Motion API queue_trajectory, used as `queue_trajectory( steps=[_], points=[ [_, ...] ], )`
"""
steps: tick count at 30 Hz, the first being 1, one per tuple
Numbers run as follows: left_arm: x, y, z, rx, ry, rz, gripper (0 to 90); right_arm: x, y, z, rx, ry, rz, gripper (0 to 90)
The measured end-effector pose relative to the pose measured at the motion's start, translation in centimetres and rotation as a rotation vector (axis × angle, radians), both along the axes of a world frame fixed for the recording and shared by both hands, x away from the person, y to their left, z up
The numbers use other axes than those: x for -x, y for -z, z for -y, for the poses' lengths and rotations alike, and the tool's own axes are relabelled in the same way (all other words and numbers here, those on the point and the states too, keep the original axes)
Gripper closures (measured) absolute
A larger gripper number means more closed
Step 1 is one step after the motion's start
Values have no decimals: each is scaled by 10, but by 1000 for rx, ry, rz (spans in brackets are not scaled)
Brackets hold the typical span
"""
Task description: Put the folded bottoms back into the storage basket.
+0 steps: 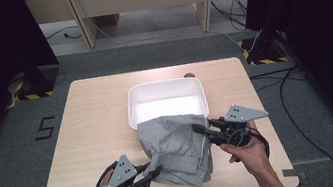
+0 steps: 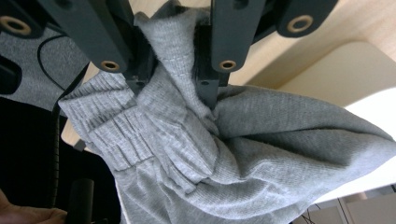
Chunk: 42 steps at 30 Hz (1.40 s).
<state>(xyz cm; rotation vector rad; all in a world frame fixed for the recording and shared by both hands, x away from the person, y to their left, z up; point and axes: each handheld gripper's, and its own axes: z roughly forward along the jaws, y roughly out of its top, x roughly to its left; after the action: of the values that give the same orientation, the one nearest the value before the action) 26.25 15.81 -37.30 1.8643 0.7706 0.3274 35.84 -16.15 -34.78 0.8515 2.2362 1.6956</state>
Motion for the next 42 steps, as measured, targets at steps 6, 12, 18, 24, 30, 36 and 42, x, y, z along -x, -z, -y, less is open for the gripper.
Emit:
queue_trajectory(
  steps=[6, 12, 18, 24, 30, 36, 42],
  points=[
    [-15, -16, -2, 4, -3, 10, 744, -22, -20, -7, 2, -10, 12, 711],
    [-31, -30, -5, 1, -10, 28, 744, -33, -39, -12, 14, -13, 34, 713],
    [-46, -40, -7, 2, -30, 38, 744, -41, -54, -20, 39, -11, 64, 714],
    [-63, -45, -10, 7, -52, 17, 744, -59, -61, -26, 60, -2, 46, 715],
    [-78, -50, -10, 3, -62, 14, 744, -75, -68, -31, 70, 7, 38, 716],
    [-92, -58, -9, 9, -80, 13, 744, -89, -78, -33, 71, 21, 35, 716],
    [-105, -59, -6, 7, -94, 2, 744, -105, -81, -35, 77, 33, 23, 717]
  ],
)
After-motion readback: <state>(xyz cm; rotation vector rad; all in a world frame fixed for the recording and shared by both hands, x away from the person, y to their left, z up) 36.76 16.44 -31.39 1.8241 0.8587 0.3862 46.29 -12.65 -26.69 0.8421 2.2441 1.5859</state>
